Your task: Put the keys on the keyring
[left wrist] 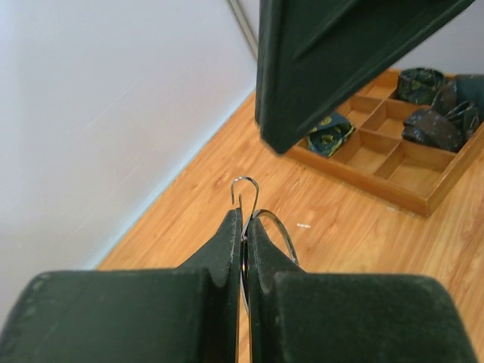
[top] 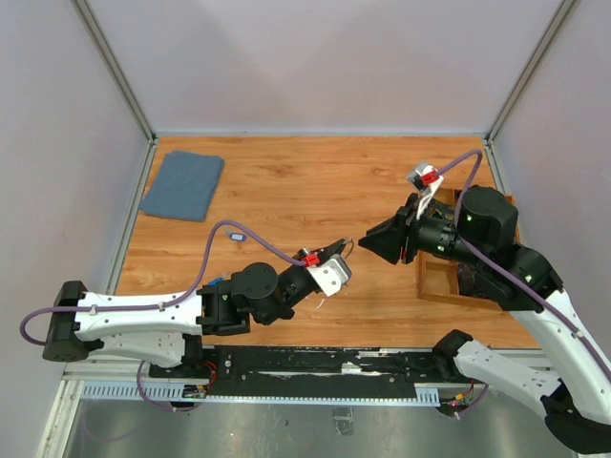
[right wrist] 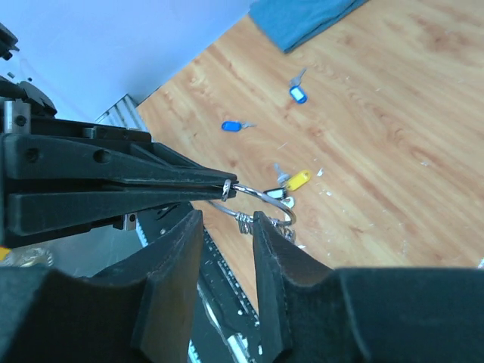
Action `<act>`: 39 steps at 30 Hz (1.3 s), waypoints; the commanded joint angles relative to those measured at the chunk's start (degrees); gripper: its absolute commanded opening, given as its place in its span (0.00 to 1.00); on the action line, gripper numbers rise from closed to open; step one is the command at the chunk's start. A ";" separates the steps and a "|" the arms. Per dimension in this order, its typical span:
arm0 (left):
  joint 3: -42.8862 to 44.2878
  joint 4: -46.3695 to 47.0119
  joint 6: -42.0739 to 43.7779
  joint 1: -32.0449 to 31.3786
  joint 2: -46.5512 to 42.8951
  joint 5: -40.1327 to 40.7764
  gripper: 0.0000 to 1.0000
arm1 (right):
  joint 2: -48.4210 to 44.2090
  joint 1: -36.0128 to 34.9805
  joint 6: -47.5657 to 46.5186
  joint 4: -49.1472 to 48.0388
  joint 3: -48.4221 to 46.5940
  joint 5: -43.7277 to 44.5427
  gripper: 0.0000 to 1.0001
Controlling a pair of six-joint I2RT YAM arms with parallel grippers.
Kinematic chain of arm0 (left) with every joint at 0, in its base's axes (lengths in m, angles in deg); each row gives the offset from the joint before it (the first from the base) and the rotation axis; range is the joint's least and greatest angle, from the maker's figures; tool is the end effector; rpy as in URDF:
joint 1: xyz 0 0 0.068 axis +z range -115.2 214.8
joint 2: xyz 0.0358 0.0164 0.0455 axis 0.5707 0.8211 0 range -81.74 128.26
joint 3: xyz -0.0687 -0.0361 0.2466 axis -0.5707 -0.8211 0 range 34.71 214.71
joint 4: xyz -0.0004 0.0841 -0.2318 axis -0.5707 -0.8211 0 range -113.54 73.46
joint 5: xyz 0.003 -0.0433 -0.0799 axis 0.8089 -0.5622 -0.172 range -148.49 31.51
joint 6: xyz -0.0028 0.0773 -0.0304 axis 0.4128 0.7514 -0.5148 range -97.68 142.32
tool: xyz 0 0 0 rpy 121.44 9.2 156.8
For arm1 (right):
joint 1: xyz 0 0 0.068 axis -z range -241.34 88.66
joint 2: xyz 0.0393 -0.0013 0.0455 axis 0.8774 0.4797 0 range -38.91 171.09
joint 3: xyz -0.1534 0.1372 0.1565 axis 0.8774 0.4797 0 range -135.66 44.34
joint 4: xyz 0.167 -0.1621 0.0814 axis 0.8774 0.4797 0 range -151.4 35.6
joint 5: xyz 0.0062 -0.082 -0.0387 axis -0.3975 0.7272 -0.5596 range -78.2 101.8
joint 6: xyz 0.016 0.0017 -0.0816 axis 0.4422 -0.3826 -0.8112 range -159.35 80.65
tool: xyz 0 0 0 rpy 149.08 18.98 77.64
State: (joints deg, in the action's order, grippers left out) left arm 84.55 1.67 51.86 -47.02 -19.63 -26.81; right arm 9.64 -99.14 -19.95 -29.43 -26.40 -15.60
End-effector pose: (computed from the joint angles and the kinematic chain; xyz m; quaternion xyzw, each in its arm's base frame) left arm 0.0769 -0.2669 0.3578 0.4176 0.5306 -0.1508 0.7220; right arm 0.1224 0.1372 0.4187 -0.2694 0.7091 0.4587 0.4628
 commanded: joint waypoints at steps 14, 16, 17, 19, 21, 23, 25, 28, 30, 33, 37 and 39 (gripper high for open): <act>0.89 -10.01 1.64 1.38 -4.80 5.18 0.01 | 6.22 0.72 -2.02 10.25 -0.28 17.09 0.41; 0.51 -11.43 1.03 2.45 -6.37 5.60 0.00 | 8.35 0.74 -1.83 8.50 2.31 16.69 0.40; 0.22 -12.04 0.97 3.14 -7.36 6.11 0.01 | 9.50 0.72 -1.30 7.79 3.89 17.17 0.39; -0.13 -13.61 0.69 4.62 -9.09 6.97 0.01 | 10.92 0.64 0.38 5.41 7.60 17.54 0.38; -0.42 -15.15 0.29 6.59 -10.76 7.49 0.01 | 12.22 0.32 3.61 1.81 12.36 16.53 0.37; -0.54 -16.90 -0.16 8.87 -12.29 7.60 0.01 | 13.69 -1.23 6.60 -3.04 16.38 14.89 0.37; -0.54 -18.30 -0.78 11.51 -13.57 7.23 0.01 | 15.95 -4.34 9.20 -7.44 19.26 14.70 0.37; -0.56 -19.99 -1.62 15.23 -15.06 7.07 0.00 | 20.49 -9.13 13.65 -11.96 20.61 15.12 0.38; -0.98 -20.51 -1.89 16.77 -15.91 7.16 0.01 | 23.50 -12.14 16.55 -15.19 21.06 16.43 0.38; -1.72 -20.78 -2.19 17.54 -16.89 7.63 0.01 | 27.57 -15.30 21.57 -22.45 23.17 20.53 0.39; -1.85 -22.15 -2.87 17.54 -17.75 7.87 0.00 | 34.20 -15.92 29.04 -31.31 25.95 20.94 0.40; -2.12 -22.56 -3.08 17.54 -18.63 8.00 0.01 | 36.97 -16.94 31.28 -33.47 26.28 21.86 0.40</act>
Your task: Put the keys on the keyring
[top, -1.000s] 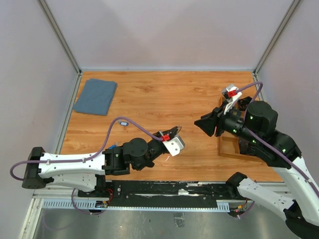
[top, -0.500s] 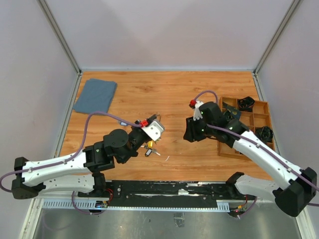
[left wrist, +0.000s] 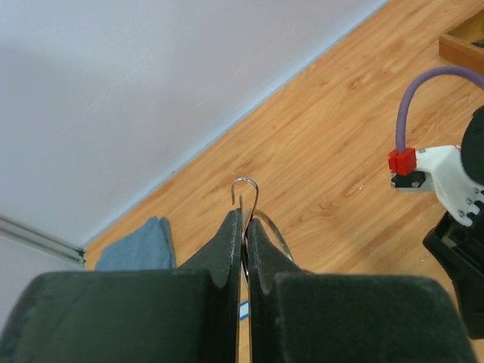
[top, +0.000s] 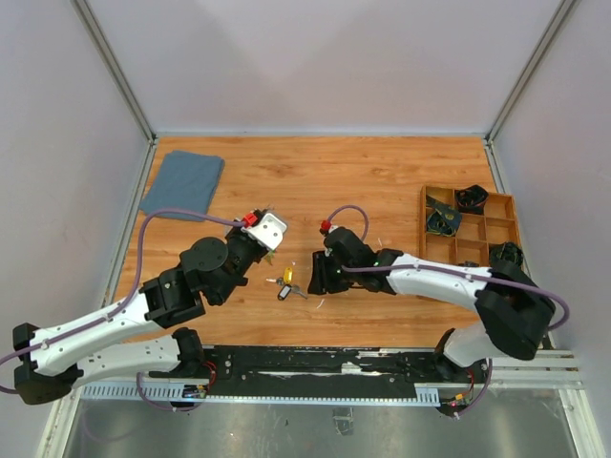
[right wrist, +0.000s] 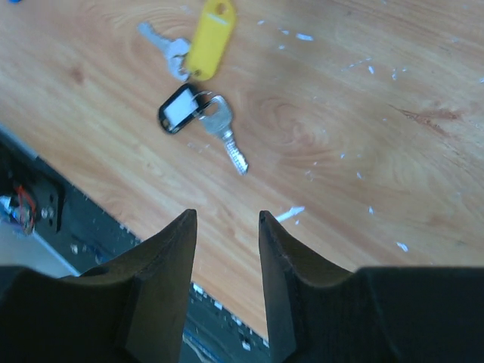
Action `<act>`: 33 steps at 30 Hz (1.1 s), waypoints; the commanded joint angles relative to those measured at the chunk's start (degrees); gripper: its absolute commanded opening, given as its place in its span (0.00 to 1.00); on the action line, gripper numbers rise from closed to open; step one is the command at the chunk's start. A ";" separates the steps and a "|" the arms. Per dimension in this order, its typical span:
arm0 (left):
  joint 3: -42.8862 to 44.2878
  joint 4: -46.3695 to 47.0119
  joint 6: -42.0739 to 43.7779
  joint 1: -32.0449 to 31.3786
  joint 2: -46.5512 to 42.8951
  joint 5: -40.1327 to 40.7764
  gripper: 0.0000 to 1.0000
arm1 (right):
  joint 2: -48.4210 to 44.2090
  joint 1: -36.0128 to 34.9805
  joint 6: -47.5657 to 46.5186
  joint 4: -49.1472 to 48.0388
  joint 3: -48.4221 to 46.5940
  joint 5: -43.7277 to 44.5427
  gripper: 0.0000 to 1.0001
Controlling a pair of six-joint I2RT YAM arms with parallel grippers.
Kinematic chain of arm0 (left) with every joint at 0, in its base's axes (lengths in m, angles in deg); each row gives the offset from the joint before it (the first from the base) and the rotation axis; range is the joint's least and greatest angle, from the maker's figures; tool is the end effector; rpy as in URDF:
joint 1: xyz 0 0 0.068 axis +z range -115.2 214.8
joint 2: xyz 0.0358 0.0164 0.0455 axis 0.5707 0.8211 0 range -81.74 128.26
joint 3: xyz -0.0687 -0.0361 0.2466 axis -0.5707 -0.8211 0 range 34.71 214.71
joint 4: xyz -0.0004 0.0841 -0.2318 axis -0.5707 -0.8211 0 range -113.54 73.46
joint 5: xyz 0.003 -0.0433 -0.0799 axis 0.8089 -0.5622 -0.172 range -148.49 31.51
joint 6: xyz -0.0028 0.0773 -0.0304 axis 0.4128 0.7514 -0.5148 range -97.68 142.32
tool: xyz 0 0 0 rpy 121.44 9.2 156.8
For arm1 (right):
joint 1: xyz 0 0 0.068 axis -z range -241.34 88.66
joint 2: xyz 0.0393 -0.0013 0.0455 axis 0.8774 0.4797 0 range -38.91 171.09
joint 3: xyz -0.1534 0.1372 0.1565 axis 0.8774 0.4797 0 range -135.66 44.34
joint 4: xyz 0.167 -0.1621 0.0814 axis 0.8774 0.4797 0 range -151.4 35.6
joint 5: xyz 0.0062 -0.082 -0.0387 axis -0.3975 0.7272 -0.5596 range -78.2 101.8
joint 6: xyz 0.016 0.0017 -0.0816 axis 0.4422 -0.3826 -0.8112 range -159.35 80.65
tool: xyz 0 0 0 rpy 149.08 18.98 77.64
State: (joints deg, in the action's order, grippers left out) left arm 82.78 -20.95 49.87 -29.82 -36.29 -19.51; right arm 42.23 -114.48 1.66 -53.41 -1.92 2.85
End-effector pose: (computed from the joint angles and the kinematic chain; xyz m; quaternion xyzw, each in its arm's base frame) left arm 0.1277 -0.1626 0.3574 0.3265 0.6368 0.0185 0.6982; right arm 0.1772 0.2552 0.1788 -0.1276 0.9054 0.3406 0.2190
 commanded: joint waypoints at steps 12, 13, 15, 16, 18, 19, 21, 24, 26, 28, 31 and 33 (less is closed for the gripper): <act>-2.15 -2.33 -2.24 0.33 -6.82 1.73 0.01 | 13.47 -4.51 11.06 -9.36 -5.74 9.90 0.35; -2.19 -2.40 -2.18 0.29 -7.11 1.79 0.01 | 14.10 -4.51 10.98 -9.37 -6.38 9.63 0.35; -2.28 -2.58 -2.06 0.31 -7.51 2.04 0.00 | 15.35 -4.51 11.10 -9.10 -7.44 9.27 0.34; -2.28 -2.71 -2.06 0.32 -7.61 2.10 0.01 | 16.11 -4.58 11.10 -8.71 -8.17 9.23 0.34; -2.35 -2.82 -1.98 0.36 -7.71 2.15 0.01 | 17.45 -4.60 11.06 -7.99 -9.57 8.98 0.33; -2.37 -2.82 -1.97 0.34 -7.81 2.15 0.01 | 18.15 -4.68 10.96 -7.85 -10.28 8.95 0.33; -2.45 -2.76 -1.93 0.30 -8.17 2.15 0.01 | 19.15 -4.96 10.18 -6.97 -11.68 9.20 0.33; -2.63 -2.58 -1.79 0.30 -8.60 2.30 0.01 | 20.32 -5.38 7.70 -5.22 -13.98 10.30 0.34; -2.64 -2.59 -1.70 0.35 -8.79 2.39 0.01 | 20.92 -5.56 4.49 -4.64 -15.16 10.80 0.34; -2.61 -2.55 -1.58 0.31 -8.90 2.62 0.01 | 21.23 -5.57 0.80 -3.80 -16.27 11.30 0.35; -2.39 -3.02 -1.54 0.37 -9.06 2.89 0.00 | 21.84 -5.57 -6.18 -3.03 -17.93 10.56 0.35; -2.20 -3.30 -1.60 0.29 -9.21 2.96 0.01 | 22.83 -5.58 -11.97 -1.67 -19.84 8.65 0.34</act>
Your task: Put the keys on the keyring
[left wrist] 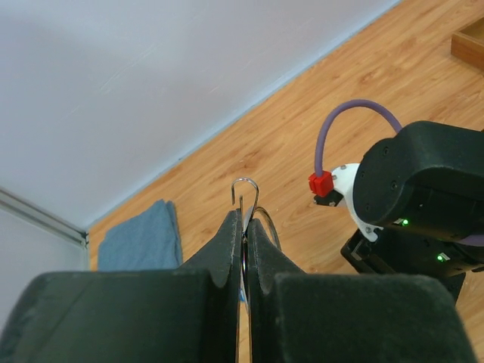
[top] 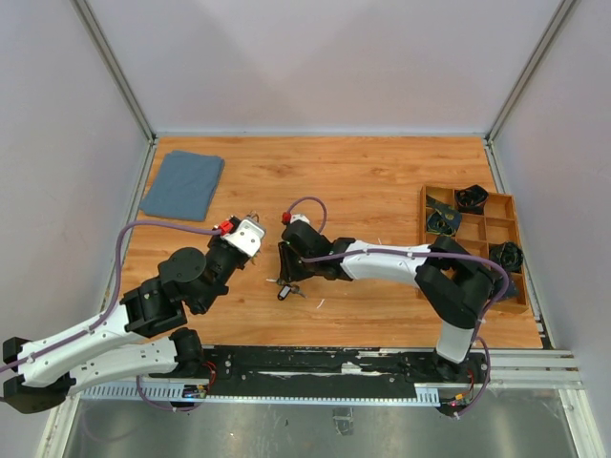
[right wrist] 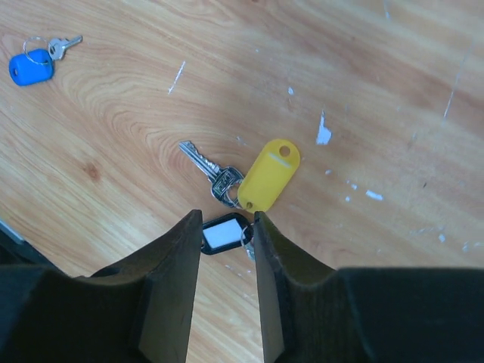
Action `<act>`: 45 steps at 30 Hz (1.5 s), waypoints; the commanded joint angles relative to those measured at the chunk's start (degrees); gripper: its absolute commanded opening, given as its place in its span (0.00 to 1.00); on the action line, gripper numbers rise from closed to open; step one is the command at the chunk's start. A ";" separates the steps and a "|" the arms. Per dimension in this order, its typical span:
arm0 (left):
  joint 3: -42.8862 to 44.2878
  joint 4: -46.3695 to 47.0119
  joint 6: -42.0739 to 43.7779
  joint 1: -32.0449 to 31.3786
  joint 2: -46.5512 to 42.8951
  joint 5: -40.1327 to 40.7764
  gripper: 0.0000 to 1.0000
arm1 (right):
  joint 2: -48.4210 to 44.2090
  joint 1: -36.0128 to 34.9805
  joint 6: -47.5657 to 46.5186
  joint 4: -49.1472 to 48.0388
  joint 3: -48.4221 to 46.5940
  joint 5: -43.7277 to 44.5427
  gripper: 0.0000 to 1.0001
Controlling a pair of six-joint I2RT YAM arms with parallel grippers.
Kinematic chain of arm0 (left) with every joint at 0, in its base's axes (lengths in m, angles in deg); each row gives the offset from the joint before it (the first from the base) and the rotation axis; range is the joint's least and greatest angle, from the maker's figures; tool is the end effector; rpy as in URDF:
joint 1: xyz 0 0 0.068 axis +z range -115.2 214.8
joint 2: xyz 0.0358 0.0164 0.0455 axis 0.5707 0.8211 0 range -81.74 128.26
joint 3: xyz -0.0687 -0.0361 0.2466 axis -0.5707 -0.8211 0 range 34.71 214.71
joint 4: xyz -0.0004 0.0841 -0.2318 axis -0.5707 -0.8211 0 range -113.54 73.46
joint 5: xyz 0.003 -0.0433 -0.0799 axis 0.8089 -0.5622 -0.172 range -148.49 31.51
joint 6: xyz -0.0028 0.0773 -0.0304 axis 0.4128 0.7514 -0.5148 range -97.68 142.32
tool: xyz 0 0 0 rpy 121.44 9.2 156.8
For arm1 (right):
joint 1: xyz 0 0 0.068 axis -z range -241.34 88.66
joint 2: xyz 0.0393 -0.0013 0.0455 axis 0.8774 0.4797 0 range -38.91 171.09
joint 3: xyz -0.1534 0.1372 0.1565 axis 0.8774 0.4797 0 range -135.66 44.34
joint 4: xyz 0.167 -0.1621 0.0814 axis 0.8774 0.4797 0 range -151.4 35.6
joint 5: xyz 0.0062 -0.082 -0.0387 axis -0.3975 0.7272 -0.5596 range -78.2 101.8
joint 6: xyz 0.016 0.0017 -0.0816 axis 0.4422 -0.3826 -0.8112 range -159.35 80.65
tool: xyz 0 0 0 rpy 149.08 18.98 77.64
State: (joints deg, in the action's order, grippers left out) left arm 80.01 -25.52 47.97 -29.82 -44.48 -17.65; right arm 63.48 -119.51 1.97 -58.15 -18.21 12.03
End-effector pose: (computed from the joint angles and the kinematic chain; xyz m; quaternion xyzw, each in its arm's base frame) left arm 0.1154 -0.1324 0.3537 0.3009 0.6447 0.0152 0.7025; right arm 0.2084 0.3352 0.1560 -0.1336 0.9076 0.3026 0.2586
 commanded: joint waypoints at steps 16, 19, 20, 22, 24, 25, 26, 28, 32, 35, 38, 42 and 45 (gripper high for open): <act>1.26 0.80 0.10 0.30 -0.43 0.75 0.01 | 8.05 -0.54 -31.17 11.92 -12.89 -10.33 0.31; 1.36 0.80 0.10 0.31 -0.26 0.73 0.01 | 8.39 -0.54 -31.37 12.50 -12.97 -9.72 0.31; 1.44 0.80 0.15 0.34 -0.20 0.73 0.01 | 8.48 -0.54 -31.39 12.63 -12.96 -9.68 0.30; 1.52 0.80 0.06 0.33 0.05 0.60 0.00 | 8.69 -0.54 -31.30 12.72 -13.13 -9.83 0.30; 1.61 0.80 0.10 0.33 0.39 0.56 0.00 | 8.98 -0.54 -31.22 12.71 -13.20 -9.97 0.29; 1.68 0.79 0.10 0.36 0.51 0.56 0.01 | 9.09 -0.54 -31.17 12.67 -13.22 -10.02 0.28; 1.68 0.80 0.10 0.33 0.61 0.56 0.00 | 9.21 -0.58 -31.14 12.53 -13.29 -9.92 0.28; 1.80 0.78 0.11 0.31 0.77 0.56 0.01 | 9.38 -0.56 -31.14 12.30 -13.40 -9.95 0.28; 2.13 0.75 0.23 0.35 1.14 0.47 0.01 | 9.78 -0.54 -31.29 11.87 -13.70 -9.90 0.27; 2.26 0.75 0.36 0.29 1.45 0.47 0.01 | 10.00 -0.48 -31.39 11.67 -13.84 -10.05 0.24; 2.37 0.80 0.41 0.35 1.71 0.56 0.01 | 10.43 -0.45 -31.30 11.14 -14.11 -10.47 0.17; 2.34 0.80 0.50 0.32 1.99 0.51 0.01 | 10.76 -0.45 -31.21 10.60 -14.58 -10.73 0.09; 2.35 0.88 0.46 0.33 2.08 0.64 0.01 | 10.77 -0.45 -31.36 9.70 -15.30 -11.14 0.05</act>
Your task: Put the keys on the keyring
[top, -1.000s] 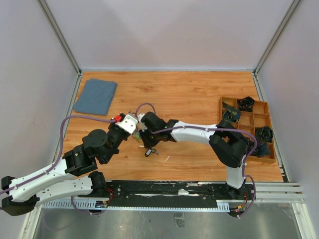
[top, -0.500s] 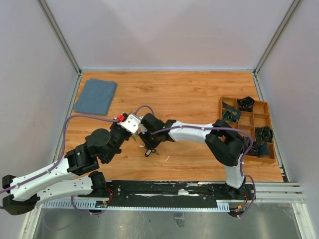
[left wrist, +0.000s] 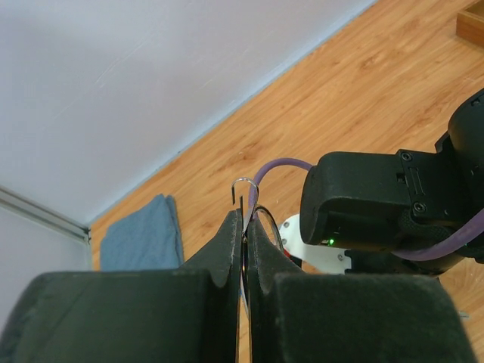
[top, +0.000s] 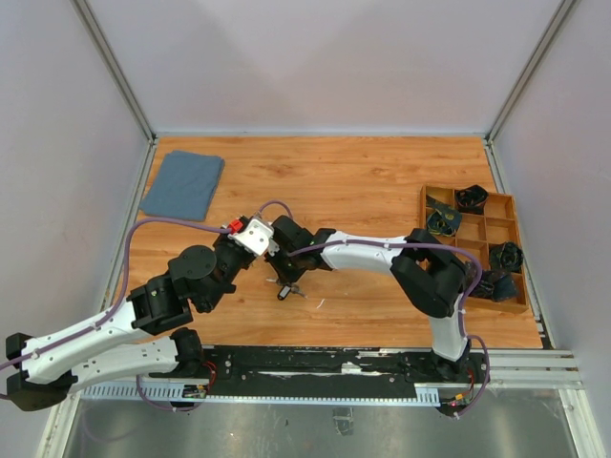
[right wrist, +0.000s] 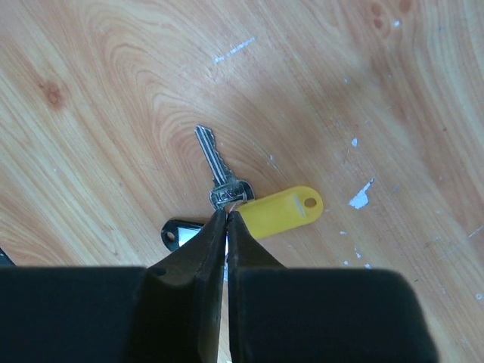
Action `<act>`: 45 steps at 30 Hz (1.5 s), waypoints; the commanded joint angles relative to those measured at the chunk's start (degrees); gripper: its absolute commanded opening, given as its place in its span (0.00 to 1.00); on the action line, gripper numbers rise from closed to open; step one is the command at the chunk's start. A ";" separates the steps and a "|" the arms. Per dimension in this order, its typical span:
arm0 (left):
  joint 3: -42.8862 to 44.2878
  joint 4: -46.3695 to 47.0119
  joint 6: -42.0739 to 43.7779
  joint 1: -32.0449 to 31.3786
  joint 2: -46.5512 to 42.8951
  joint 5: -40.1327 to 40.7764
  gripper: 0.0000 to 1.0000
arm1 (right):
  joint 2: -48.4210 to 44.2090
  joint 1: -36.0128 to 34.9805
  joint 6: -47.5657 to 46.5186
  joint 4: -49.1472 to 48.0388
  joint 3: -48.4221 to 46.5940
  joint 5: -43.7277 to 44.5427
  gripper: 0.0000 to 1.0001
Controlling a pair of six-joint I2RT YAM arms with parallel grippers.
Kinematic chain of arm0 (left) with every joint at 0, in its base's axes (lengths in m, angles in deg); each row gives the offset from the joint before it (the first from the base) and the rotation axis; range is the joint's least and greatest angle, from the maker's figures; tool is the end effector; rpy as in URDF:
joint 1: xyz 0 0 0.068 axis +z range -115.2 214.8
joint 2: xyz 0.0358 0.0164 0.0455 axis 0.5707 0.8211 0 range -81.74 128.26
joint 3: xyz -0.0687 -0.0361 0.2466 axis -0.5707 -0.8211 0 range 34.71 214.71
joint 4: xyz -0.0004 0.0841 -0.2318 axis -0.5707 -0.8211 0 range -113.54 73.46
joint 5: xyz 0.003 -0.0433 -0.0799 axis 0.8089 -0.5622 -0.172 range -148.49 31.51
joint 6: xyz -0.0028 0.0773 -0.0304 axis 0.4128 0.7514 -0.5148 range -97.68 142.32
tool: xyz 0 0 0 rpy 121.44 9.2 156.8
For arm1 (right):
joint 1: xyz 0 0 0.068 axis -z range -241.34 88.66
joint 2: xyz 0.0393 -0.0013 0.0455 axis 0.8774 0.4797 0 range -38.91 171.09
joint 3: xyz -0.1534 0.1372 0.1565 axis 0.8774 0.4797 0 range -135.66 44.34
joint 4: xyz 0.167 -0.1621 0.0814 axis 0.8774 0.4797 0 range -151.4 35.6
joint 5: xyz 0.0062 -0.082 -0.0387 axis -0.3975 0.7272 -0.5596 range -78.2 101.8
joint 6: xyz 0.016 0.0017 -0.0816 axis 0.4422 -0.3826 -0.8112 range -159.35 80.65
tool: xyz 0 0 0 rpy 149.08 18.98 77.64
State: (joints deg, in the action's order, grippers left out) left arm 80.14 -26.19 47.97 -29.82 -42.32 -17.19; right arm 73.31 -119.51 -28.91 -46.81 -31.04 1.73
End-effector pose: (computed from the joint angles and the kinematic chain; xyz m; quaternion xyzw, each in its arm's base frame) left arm 0.1193 -0.1397 0.3472 0.3134 0.6524 0.0288 0.6894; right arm 0.2129 0.3670 0.1411 -0.4069 0.8481 0.2538 0.2250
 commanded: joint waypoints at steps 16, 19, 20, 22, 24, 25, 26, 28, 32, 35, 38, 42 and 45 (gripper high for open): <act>1.77 1.64 0.76 0.29 -0.28 0.71 0.00 | -7.34 -0.23 5.21 2.64 4.92 8.80 0.21; 1.64 1.74 0.72 0.31 -0.40 0.63 0.01 | -11.08 -0.27 10.19 4.00 8.30 12.02 0.21; 1.60 1.78 0.64 0.29 -0.42 0.58 0.01 | -12.04 -0.32 12.63 4.16 9.32 12.82 0.22; 1.51 1.91 0.63 0.36 -0.36 0.48 0.00 | -12.98 -0.28 16.96 4.47 10.34 13.34 0.25; 1.59 1.91 0.48 0.37 -0.16 0.37 0.01 | -13.08 -0.32 21.08 5.04 10.38 13.09 0.28; 1.59 1.90 0.46 0.31 -0.07 0.30 0.01 | -13.04 -0.40 22.91 5.09 10.31 12.84 0.28; 1.67 1.87 0.39 0.29 -0.05 0.21 0.00 | -13.05 -0.59 25.50 5.08 10.31 12.80 0.28; 1.76 1.83 0.39 0.34 -0.04 0.10 0.01 | -13.04 -1.03 29.12 4.66 10.46 12.83 0.28; 1.77 1.66 0.24 0.30 -0.17 -0.20 0.01 | -12.23 -2.08 35.08 3.03 10.94 13.91 0.29; 1.77 1.25 -0.10 0.29 -0.38 -0.58 0.00 | -11.11 -2.44 38.16 1.49 10.84 14.21 0.29; 1.70 1.01 -0.29 0.31 -0.72 -0.52 0.01 | -10.22 -2.86 40.05 1.15 9.95 16.05 0.32; 1.68 1.04 -0.10 0.31 -1.05 -0.34 0.01 | -9.04 -2.91 41.72 2.20 8.53 18.20 0.34; 1.47 1.24 0.03 0.31 -0.92 -0.34 0.01 | -8.16 -2.91 42.58 3.14 7.78 19.24 0.34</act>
State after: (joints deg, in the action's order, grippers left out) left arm 80.16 -26.56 47.92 -29.82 -42.45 -17.28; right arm 63.72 -121.23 9.10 -45.34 -21.03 16.60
